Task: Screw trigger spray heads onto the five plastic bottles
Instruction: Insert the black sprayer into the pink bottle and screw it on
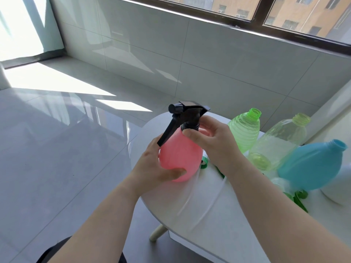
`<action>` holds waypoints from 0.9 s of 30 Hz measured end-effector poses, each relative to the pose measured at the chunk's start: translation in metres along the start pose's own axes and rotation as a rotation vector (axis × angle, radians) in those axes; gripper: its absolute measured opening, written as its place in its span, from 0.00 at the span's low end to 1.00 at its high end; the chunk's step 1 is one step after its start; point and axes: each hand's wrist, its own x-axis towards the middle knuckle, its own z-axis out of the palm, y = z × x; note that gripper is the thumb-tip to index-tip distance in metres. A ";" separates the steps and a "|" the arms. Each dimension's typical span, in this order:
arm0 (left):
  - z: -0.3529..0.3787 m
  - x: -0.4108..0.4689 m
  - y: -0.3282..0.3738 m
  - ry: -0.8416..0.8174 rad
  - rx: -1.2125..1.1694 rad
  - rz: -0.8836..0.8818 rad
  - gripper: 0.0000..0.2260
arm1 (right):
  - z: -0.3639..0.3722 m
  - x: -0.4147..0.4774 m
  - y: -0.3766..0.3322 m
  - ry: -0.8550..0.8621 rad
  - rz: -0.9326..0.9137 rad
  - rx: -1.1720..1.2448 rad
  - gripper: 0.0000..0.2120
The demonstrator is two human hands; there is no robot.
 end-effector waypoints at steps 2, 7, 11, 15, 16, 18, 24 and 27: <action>0.000 -0.001 0.002 0.019 0.019 -0.009 0.39 | 0.003 -0.001 -0.001 0.055 -0.023 -0.056 0.07; 0.000 -0.002 0.003 0.016 0.035 -0.009 0.40 | -0.002 0.006 -0.008 -0.100 0.034 -0.040 0.09; 0.003 0.001 -0.001 -0.013 0.031 -0.019 0.38 | -0.004 0.015 -0.004 -0.175 0.086 0.013 0.07; 0.008 -0.001 -0.002 -0.046 0.048 -0.037 0.43 | 0.005 0.015 0.005 -0.058 0.086 0.120 0.09; 0.009 -0.001 -0.003 -0.032 0.054 -0.055 0.43 | 0.005 0.016 0.005 -0.058 0.088 0.111 0.08; 0.010 -0.001 -0.004 -0.004 0.066 -0.079 0.39 | 0.005 0.019 -0.001 -0.122 0.103 0.053 0.05; 0.013 -0.001 0.001 0.045 0.074 -0.103 0.33 | 0.019 0.029 -0.009 0.013 0.180 -0.103 0.19; 0.015 -0.001 -0.001 0.064 0.068 -0.065 0.37 | 0.029 0.027 -0.003 0.204 0.167 -0.081 0.14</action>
